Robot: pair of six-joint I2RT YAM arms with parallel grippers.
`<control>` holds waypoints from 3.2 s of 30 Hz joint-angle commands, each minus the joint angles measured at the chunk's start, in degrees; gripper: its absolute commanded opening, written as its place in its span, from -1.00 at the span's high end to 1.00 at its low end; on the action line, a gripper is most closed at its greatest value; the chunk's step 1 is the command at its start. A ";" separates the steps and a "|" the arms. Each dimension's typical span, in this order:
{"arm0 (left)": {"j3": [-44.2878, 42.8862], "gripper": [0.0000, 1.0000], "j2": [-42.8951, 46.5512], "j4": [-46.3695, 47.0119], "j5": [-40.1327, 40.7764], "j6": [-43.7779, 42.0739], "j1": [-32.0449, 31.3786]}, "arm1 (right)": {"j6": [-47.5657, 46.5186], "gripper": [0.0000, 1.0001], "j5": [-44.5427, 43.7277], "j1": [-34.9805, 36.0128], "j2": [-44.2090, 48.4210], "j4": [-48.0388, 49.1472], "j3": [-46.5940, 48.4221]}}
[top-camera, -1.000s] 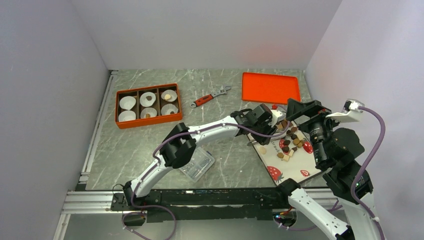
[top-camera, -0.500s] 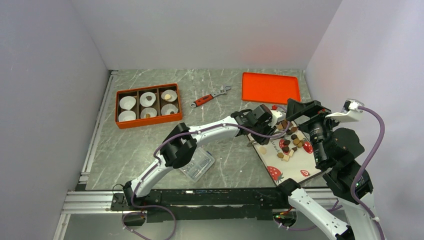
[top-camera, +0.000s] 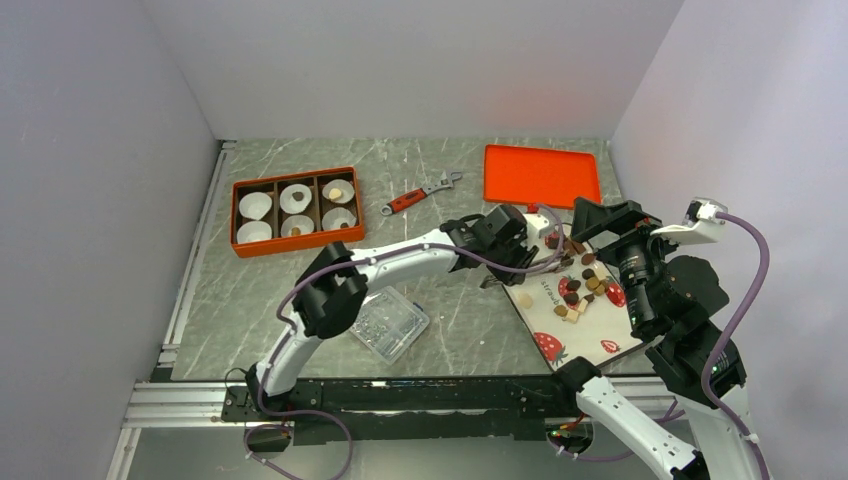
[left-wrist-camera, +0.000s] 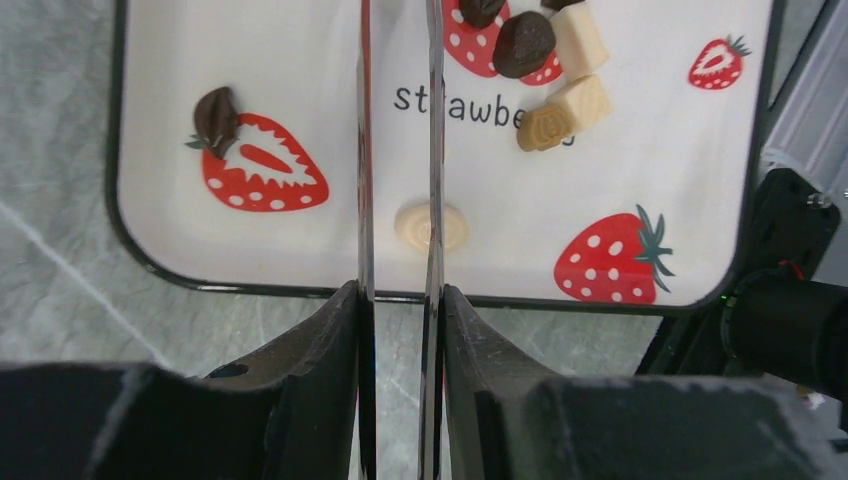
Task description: Pack the chocolate
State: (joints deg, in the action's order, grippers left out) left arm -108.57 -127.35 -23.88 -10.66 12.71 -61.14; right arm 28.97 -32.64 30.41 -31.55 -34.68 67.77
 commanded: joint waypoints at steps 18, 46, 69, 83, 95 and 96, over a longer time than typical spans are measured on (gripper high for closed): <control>24.15 0.32 30.12 5.86 6.65 3.30 12.44 | 0.45 -0.99 2.07 -0.13 -2.67 2.24 -1.90; 38.59 0.33 51.89 -7.49 14.38 6.46 44.14 | -1.11 -0.99 9.38 -0.14 -8.94 5.63 -3.07; 38.81 0.36 48.00 -12.73 17.55 9.79 63.96 | -1.55 -0.99 15.11 -0.10 -11.86 5.53 -3.82; 34.98 0.34 39.82 -13.63 21.14 9.58 67.51 | -2.02 -0.99 15.92 -0.16 -12.99 5.40 -3.87; 32.79 0.24 36.50 -13.90 22.35 8.74 68.05 | -1.64 -0.99 16.47 -0.18 -13.73 5.63 -3.78; 32.81 0.20 36.62 -13.99 22.50 8.82 68.08 | -1.57 -0.99 16.47 -0.11 -13.77 5.67 -3.77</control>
State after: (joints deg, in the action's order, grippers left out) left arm -73.01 -91.05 -38.00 10.44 21.76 6.68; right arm 28.03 -16.36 30.41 -45.43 -31.27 63.83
